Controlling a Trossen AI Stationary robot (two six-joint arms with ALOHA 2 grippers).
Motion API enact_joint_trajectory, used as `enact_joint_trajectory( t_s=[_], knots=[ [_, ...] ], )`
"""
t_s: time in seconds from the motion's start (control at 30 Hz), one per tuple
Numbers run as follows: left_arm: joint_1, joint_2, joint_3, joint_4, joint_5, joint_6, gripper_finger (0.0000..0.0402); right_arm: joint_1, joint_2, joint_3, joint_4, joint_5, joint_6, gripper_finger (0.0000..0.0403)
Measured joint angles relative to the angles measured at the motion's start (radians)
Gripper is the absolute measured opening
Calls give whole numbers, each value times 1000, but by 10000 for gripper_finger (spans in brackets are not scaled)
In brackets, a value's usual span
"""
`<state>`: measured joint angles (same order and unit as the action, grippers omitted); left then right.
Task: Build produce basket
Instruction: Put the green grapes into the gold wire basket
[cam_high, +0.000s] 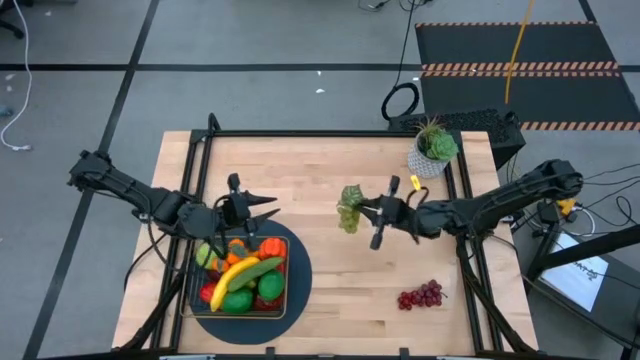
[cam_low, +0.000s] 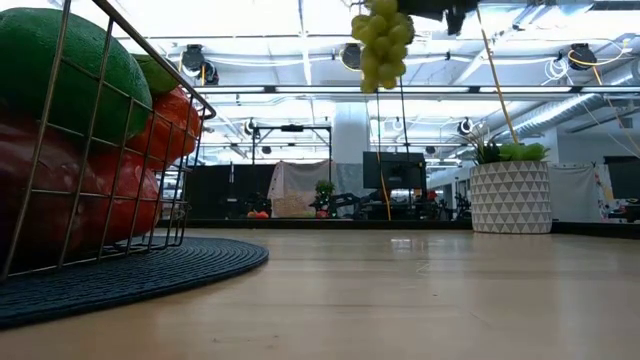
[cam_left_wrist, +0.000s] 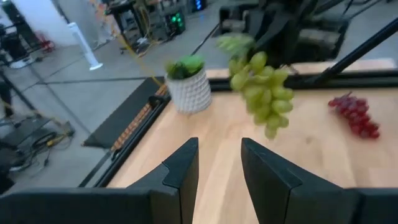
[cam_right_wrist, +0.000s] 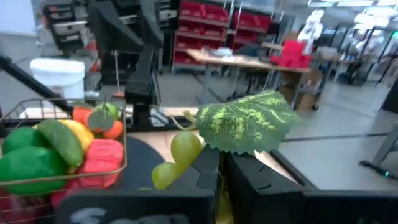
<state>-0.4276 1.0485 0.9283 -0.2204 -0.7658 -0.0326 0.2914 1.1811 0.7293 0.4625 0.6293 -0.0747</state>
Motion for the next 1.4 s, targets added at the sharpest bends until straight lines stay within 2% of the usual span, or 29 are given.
enact_joint_trajectory(
  t_s=[0.2,0.3,0.43,0.5,0.6,0.9,1.17,1.33,1.4],
  knots=[
    [58,122,0,284,152,139,132,-2,-5,-94,180,19,-72,8],
    [98,199,0,423,202,204,161,-2,7,-99,177,14,-80,8],
    [157,292,0,575,256,262,213,-2,25,-100,185,-46,-105,8],
    [192,329,0,623,341,264,232,-2,36,-100,178,-58,-111,9],
    [241,375,0,644,456,235,239,-2,55,-100,209,-58,-139,9],
    [332,474,0,719,611,169,174,-6,92,-100,276,-85,-175,9],
    [351,510,1,784,625,182,109,-9,95,-100,269,-85,-176,9],
    [344,512,1,799,638,222,27,-9,95,-100,258,-85,-176,9],
    [341,512,1,799,637,232,10,-9,95,-100,259,-85,-178,9]
  ],
)
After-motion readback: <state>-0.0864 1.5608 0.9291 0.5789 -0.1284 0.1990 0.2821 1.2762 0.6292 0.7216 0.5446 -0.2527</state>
